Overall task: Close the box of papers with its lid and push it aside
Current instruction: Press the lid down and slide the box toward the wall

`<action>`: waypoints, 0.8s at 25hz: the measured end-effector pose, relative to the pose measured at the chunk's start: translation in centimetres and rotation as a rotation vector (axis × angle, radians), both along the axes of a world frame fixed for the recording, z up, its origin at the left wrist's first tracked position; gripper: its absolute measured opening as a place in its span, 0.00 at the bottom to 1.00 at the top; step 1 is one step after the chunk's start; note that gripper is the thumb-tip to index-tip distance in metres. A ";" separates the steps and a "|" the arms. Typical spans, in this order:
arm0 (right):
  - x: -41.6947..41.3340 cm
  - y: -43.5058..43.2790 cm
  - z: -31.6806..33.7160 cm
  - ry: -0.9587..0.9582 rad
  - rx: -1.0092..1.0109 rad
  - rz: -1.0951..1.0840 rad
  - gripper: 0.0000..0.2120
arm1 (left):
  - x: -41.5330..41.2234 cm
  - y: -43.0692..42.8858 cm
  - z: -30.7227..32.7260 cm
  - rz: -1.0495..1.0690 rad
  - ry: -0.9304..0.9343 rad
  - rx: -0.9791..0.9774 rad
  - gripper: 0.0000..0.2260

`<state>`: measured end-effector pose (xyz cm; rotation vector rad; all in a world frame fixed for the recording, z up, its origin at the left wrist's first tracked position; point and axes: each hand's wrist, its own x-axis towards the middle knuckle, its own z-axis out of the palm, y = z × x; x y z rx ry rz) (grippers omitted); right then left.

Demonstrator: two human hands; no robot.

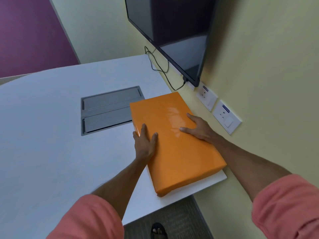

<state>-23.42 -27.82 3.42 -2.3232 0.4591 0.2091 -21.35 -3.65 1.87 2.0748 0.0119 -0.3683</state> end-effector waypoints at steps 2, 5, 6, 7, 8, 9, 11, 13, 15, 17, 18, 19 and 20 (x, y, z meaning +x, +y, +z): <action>-0.8 -1.5 -0.1 0.005 0.001 -0.002 0.47 | -0.6 -1.4 0.0 -0.016 0.007 -0.002 0.33; -1.8 -3.1 -0.2 0.010 0.025 -0.026 0.49 | -1.2 -3.0 -0.2 -0.036 0.012 -0.006 0.33; -2.0 -3.5 -0.3 0.013 0.028 -0.028 0.51 | -1.4 -3.4 -0.2 -0.041 0.015 -0.004 0.33; -2.2 -3.9 -0.5 0.017 0.029 -0.025 0.52 | -1.5 -3.7 -0.2 -0.047 0.021 -0.001 0.33; -2.2 -4.2 -0.6 0.022 0.028 -0.019 0.53 | -1.6 -3.9 -0.3 -0.055 0.027 0.001 0.33; -2.2 -4.4 -0.7 0.025 0.024 -0.010 0.53 | -1.6 -4.1 -0.3 -0.062 0.031 0.004 0.33; -2.2 -4.9 -0.6 0.027 0.014 0.000 0.51 | -1.6 -4.4 -0.4 -0.077 0.040 0.010 0.33; -2.2 -5.3 -0.8 0.022 0.004 0.002 0.49 | -1.6 -4.5 -0.5 -0.092 0.051 0.015 0.34; -2.4 -5.6 -1.1 0.014 0.002 -0.004 0.46 | -1.6 -4.7 -0.6 -0.111 0.054 0.020 0.34; -2.5 -5.8 -1.4 0.006 0.001 -0.001 0.45 | -1.6 -4.8 -0.7 -0.124 0.046 0.029 0.34; -2.6 -5.8 -1.4 0.003 -0.004 0.002 0.45 | -1.6 -4.9 -0.7 -0.129 0.041 0.035 0.34; -2.5 -6.0 -1.6 -0.003 -0.004 0.003 0.45 | -1.5 -4.9 -0.8 -0.131 0.039 0.038 0.34; -2.5 -6.0 -1.6 -0.005 -0.002 0.000 0.45 | -1.5 -4.9 -0.8 -0.132 0.040 0.041 0.34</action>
